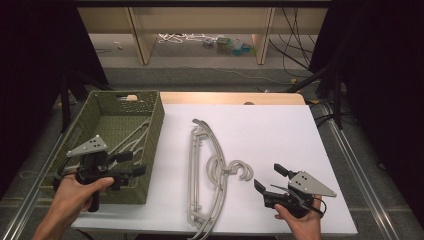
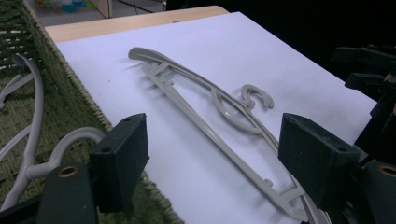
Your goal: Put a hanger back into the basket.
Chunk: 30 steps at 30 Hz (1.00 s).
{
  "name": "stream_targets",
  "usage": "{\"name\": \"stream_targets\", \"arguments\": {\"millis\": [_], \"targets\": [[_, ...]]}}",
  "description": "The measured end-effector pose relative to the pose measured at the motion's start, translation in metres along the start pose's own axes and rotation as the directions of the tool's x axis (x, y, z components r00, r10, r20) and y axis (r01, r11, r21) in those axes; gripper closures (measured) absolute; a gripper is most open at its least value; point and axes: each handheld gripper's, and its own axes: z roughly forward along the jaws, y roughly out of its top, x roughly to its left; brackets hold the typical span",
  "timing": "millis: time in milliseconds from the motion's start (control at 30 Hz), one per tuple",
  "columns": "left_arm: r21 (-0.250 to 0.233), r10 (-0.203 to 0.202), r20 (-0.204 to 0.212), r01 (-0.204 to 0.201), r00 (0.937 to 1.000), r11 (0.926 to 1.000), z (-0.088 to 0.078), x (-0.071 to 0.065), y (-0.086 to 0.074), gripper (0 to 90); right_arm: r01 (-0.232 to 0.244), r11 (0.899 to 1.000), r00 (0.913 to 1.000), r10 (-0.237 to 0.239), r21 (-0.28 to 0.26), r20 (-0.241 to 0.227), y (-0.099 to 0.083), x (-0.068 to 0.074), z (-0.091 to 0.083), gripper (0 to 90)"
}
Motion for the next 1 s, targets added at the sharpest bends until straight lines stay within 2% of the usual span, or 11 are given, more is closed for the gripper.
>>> {"name": "stream_targets", "arguments": {"millis": [33, 133, 233, 333, 533, 700, 733, 900, 933, 967, 1000], "targets": [[0.005, 0.023, -0.005, -0.023, 0.9997, 0.9997, 0.002, -0.003, -0.001, 24.5, 0.002, 1.000, 1.0000, -0.002, -0.004, 0.000, 0.000, 0.000, 0.000, 17.9], [0.001, 0.033, -0.025, -0.033, 0.9991, 0.9995, 0.007, -0.011, -0.004, 24.7, 0.004, 1.000, 1.0000, -0.004, 0.000, -0.001, 0.000, 0.000, 0.000, 17.9], [-0.004, 0.019, -0.010, -0.019, 0.9998, 0.9998, 0.015, -0.020, -0.008, 24.8, 0.006, 1.000, 1.0000, -0.006, 0.008, 0.000, 0.000, 0.000, -0.001, 17.9], [0.003, 0.004, 0.022, -0.004, 0.9998, 1.0000, 0.025, -0.033, -0.015, 26.0, 0.004, 1.000, 1.0000, -0.004, -0.006, -0.005, 0.000, 0.000, 0.000, 17.9], [0.020, -0.011, 0.042, 0.010, 0.9990, 0.9997, 0.036, -0.048, -0.024, 25.1, 0.009, 1.000, 0.9999, -0.009, 0.003, -0.010, 0.001, 0.001, -0.002, 17.9], [0.057, -0.014, 0.118, 0.008, 0.9929, 0.9984, 0.046, -0.057, -0.031, 25.5, 0.010, 1.000, 0.9998, -0.010, 0.005, -0.017, 0.001, 0.002, -0.002, 17.9], [0.062, -0.011, 0.121, 0.003, 0.9926, 0.9981, 0.047, -0.057, -0.031, 25.9, 0.007, 1.000, 0.9997, -0.007, -0.015, -0.022, 0.001, 0.001, 0.000, 17.9], [0.062, -0.033, 0.147, 0.024, 0.9886, 0.9978, 0.049, -0.069, -0.037, 25.9, 0.004, 1.000, 0.9997, -0.004, -0.010, -0.022, 0.001, 0.000, -0.001, 17.7], [0.061, 0.008, 0.104, -0.014, 0.9945, 0.9980, 0.047, -0.078, -0.038, 25.0, 0.003, 1.000, 0.9997, -0.003, -0.009, -0.025, 0.001, 0.000, -0.001, 17.7], [0.061, 0.008, 0.104, -0.014, 0.9945, 0.9980, 0.047, -0.078, -0.038, 25.0, 0.005, 1.000, 0.9997, -0.005, -0.007, -0.025, 0.001, 0.000, -0.001, 17.7], [0.062, 0.032, 0.125, -0.040, 0.9917, 0.9973, 0.046, -0.090, -0.036, 25.1, 0.003, 1.000, 0.9997, -0.003, -0.009, -0.024, 0.001, 0.001, 0.000, 17.6]]}}
